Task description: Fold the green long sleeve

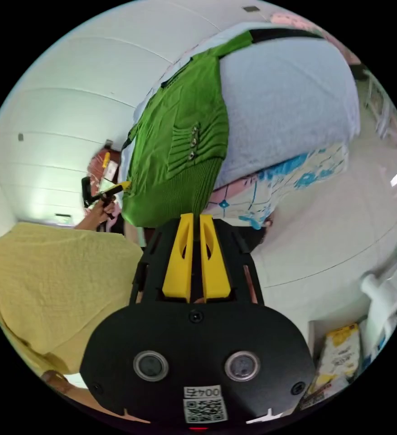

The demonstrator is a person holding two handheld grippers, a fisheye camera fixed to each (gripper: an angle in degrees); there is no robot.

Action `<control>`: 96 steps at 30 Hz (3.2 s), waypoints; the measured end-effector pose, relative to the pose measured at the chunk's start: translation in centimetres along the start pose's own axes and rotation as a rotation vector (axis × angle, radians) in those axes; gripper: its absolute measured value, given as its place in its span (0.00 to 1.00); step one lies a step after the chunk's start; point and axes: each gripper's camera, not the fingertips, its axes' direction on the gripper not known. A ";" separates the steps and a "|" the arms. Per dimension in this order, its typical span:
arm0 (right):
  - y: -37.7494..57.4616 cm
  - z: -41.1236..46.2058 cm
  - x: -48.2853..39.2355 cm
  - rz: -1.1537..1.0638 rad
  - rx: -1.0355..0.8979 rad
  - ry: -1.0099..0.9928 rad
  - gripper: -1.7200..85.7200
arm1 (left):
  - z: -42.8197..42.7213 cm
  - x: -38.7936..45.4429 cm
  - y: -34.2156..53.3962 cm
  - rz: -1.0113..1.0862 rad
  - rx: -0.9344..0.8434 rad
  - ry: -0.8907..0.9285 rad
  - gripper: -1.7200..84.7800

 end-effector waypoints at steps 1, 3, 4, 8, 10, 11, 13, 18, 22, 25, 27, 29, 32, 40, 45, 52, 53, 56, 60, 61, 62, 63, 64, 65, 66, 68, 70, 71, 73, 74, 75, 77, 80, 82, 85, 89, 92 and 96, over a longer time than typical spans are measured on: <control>0.0 -0.5 -0.9 -0.014 0.007 0.056 0.06 | 0.0 0.2 0.0 0.002 -0.001 -0.008 0.10; -0.2 -0.2 -2.4 -0.025 -0.057 0.299 0.06 | -0.1 1.0 -0.1 0.013 0.002 -0.051 0.09; -0.3 0.2 -2.4 -0.018 -0.077 0.319 0.06 | 0.0 1.2 -0.1 0.017 0.004 -0.057 0.09; -1.6 2.5 -4.3 0.015 -0.150 0.353 0.08 | -0.1 2.6 -0.5 0.033 0.001 -0.067 0.11; -2.0 2.4 -6.0 0.021 -0.197 0.432 0.07 | -0.1 3.1 -0.7 0.023 -0.017 -0.071 0.12; -2.0 1.9 -7.5 0.008 -0.193 0.530 0.07 | -0.5 3.7 -0.8 0.021 -0.017 -0.068 0.12; -2.3 0.9 -10.1 -0.041 -0.165 0.654 0.07 | -1.8 4.8 -1.0 0.024 0.022 -0.068 0.12; -7.4 1.8 -15.8 -0.155 -0.091 0.525 0.03 | -1.8 8.7 -3.4 0.121 0.012 -0.124 0.09; -11.6 6.0 -17.9 -0.195 -0.169 0.527 0.02 | 1.7 10.2 -5.3 0.161 -0.118 -0.168 0.06; -13.5 9.2 -18.9 -0.203 -0.285 0.612 0.01 | 3.4 11.6 -5.8 0.176 -0.170 -0.204 0.05; -13.9 10.4 -19.8 -0.234 -0.331 0.687 0.01 | 3.7 12.7 -6.1 0.194 -0.182 -0.238 0.05; -14.0 10.5 -20.5 -0.260 -0.344 0.727 0.01 | 3.9 13.3 -6.0 0.219 -0.175 -0.257 0.05; -13.3 10.4 -21.4 -0.352 -0.328 0.791 0.01 | 4.2 14.1 -5.7 0.275 -0.145 -0.265 0.05; -13.3 6.2 -20.3 -0.353 -0.263 0.700 0.04 | 4.5 14.6 -6.1 0.273 -0.160 -0.228 0.04; -14.1 -1.3 -18.4 -0.353 -0.107 0.436 0.13 | 4.4 14.9 -5.6 0.152 -0.119 -0.251 0.04; -18.5 -17.4 -9.4 -0.128 0.335 0.228 0.12 | 1.4 15.0 -5.8 -0.053 0.040 -0.229 0.04; -19.4 -20.0 -6.7 -0.059 0.414 0.184 0.12 | 0.4 14.9 -6.1 -0.098 0.096 -0.190 0.05; -22.2 -25.5 0.8 0.130 0.553 0.096 0.12 | -1.6 15.3 -6.9 -0.176 0.221 -0.154 0.06; -26.7 -29.9 9.8 0.311 0.614 0.044 0.12 | -2.8 16.5 -8.2 -0.223 0.280 -0.116 0.09; -27.2 -30.4 11.1 0.346 0.629 0.014 0.12 | -2.9 16.7 -8.4 -0.225 0.283 -0.116 0.09; -28.2 -31.2 13.7 0.429 0.652 -0.048 0.12 | -3.0 17.1 -8.7 -0.227 0.286 -0.114 0.10; -29.0 -31.8 15.8 0.498 0.667 -0.093 0.11 | -3.0 17.4 -8.9 -0.227 0.285 -0.111 0.10; -29.4 -32.0 16.8 0.527 0.676 -0.112 0.11 | -3.0 17.6 -9.1 -0.227 0.282 -0.110 0.10; -30.1 -32.4 18.7 0.583 0.693 -0.149 0.11 | -2.9 17.9 -9.3 -0.229 0.277 -0.107 0.10; -30.7 -32.5 20.4 0.636 0.702 -0.184 0.11 | -2.8 18.0 -9.5 -0.234 0.268 -0.103 0.10; -31.5 -32.7 22.5 0.688 0.710 -0.224 0.11 | -2.7 18.1 -9.7 -0.244 0.264 -0.097 0.10; -32.2 -32.9 24.1 0.728 0.721 -0.239 0.11 | -2.7 18.0 -9.9 -0.259 0.266 -0.092 0.10; -32.6 -33.0 24.9 0.739 0.732 -0.250 0.11 | -2.6 17.9 -10.0 -0.268 0.267 -0.088 0.09; -33.2 -33.2 25.8 0.753 0.733 -0.238 0.11 | -2.6 17.7 -10.1 -0.283 0.267 -0.081 0.09; -33.5 -33.3 26.2 0.763 0.737 -0.226 0.11 | -2.6 17.5 -10.2 -0.293 0.269 -0.076 0.09; -33.7 -33.2 26.6 0.768 0.737 -0.229 0.11 | -2.5 17.3 -10.3 -0.301 0.270 -0.070 0.09; -34.1 -32.9 27.2 0.766 0.733 -0.245 0.11 | -2.5 17.0 -10.4 -0.308 0.271 -0.066 0.09; -34.7 -32.3 27.9 0.773 0.735 -0.249 0.08 | -2.5 16.9 -10.5 -0.303 0.270 -0.074 0.10; -34.9 -31.9 27.9 0.789 0.748 -0.230 0.04 | -2.5 16.8 -10.4 -0.296 0.269 -0.083 0.10; -35.3 -31.7 26.7 0.736 0.800 -0.212 0.02 | -2.7 16.4 -10.1 -0.283 0.284 -0.096 0.11; -37.3 -31.8 21.1 0.549 0.833 -0.077 0.01 | -3.0 15.5 -9.5 -0.272 0.302 -0.135 0.12; -39.3 -31.3 14.3 0.324 0.826 0.076 0.01 | -3.0 14.2 -9.0 -0.266 0.299 -0.129 0.13; -41.4 -28.0 2.1 -0.053 0.780 0.256 0.01 | -3.3 11.6 -8.1 -0.264 0.321 -0.113 0.13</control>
